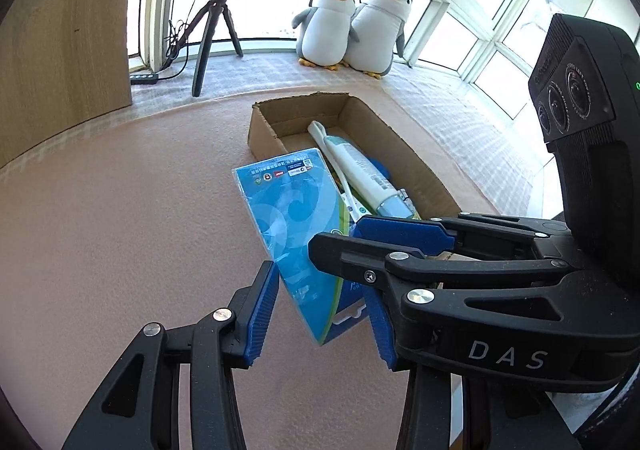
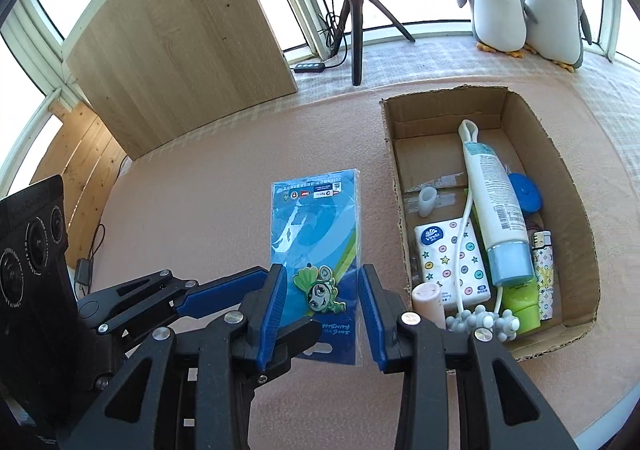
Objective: Organize objects
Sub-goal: 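Lift the sticker packet with the right gripper and carry it over the box, then lower the sticker packet into the box and open the right gripper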
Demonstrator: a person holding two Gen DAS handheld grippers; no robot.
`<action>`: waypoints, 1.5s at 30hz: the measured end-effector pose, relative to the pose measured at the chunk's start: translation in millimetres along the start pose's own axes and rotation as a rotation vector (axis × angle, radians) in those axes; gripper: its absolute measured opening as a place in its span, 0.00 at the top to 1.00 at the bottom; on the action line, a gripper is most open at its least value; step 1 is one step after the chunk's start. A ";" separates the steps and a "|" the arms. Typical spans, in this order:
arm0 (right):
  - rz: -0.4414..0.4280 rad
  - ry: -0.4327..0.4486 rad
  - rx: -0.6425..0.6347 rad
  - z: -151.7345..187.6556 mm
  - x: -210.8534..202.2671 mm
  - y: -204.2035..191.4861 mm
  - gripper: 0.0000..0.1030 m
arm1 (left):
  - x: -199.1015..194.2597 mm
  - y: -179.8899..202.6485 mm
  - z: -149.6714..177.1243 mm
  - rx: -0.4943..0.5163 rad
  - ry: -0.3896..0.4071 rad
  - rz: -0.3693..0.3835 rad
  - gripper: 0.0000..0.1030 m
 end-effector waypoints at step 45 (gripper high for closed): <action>0.092 0.053 0.116 -31.5 -21.1 120.1 0.40 | 84.8 62.4 -62.2 0.064 -0.032 -0.034 0.30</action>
Point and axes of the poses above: each gripper's, at about its wrist camera, not at the fingertips, and x roughly the way its jaws point, y to its right, z to its underside, the point moved 3 cm from there along x, roughly the way its jaws point, and after that the axes turned 2 degrees about -z, right-handed, at the moved point
